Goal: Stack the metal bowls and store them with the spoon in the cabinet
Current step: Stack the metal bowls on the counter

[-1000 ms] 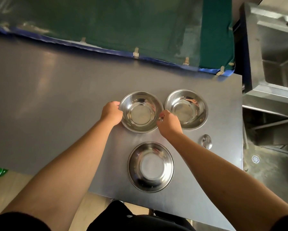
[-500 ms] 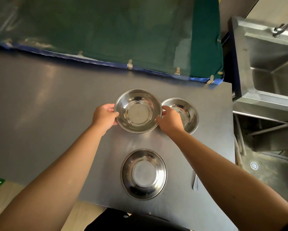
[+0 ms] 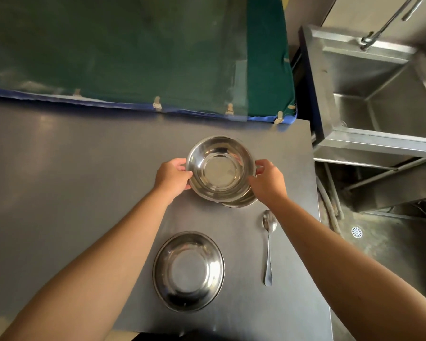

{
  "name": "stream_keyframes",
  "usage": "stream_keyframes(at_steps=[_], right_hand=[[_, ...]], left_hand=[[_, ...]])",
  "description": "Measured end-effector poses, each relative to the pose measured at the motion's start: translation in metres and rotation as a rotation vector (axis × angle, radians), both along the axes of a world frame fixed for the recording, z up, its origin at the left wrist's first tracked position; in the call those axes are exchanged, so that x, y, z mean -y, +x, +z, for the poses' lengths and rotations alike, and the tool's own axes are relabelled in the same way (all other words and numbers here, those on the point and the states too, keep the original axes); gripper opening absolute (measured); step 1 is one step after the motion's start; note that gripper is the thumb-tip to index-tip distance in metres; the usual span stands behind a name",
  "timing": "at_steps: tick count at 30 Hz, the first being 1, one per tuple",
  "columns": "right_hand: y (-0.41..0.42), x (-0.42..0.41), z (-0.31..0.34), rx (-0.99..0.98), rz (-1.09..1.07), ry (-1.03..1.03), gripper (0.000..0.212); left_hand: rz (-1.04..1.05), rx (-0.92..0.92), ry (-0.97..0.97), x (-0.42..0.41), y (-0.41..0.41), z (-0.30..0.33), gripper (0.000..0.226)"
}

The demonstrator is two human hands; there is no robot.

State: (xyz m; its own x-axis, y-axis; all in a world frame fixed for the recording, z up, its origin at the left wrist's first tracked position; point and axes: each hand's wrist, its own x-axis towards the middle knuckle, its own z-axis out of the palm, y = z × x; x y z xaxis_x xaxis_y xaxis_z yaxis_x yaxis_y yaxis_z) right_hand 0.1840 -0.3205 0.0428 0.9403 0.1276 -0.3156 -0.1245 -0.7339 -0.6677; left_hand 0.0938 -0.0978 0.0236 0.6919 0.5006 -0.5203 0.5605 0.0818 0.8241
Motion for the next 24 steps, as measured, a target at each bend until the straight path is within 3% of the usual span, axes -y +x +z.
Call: stream_keyframes(at_steps=[4,15,19,24], right_hand=[[0.010,0.016,-0.010,-0.005,-0.022,-0.037,0.033],[0.023,0.038,-0.031,-0.104,-0.104,-0.038,0.033],[0.019,0.035,-0.034,-0.164,-0.142,-0.041,0.020],[0.005,0.033,-0.039,-0.197,-0.118,-0.012,0.033]], left_hand=[[-0.022,-0.027,0.001,0.015,0.011,-0.008,0.042],[-0.069,-0.098,0.027,0.035,0.024,-0.022,0.047],[-0.055,-0.103,0.035,0.036,0.021,-0.025,0.048],[-0.016,-0.088,0.020,0.033,0.005,-0.030,0.048]])
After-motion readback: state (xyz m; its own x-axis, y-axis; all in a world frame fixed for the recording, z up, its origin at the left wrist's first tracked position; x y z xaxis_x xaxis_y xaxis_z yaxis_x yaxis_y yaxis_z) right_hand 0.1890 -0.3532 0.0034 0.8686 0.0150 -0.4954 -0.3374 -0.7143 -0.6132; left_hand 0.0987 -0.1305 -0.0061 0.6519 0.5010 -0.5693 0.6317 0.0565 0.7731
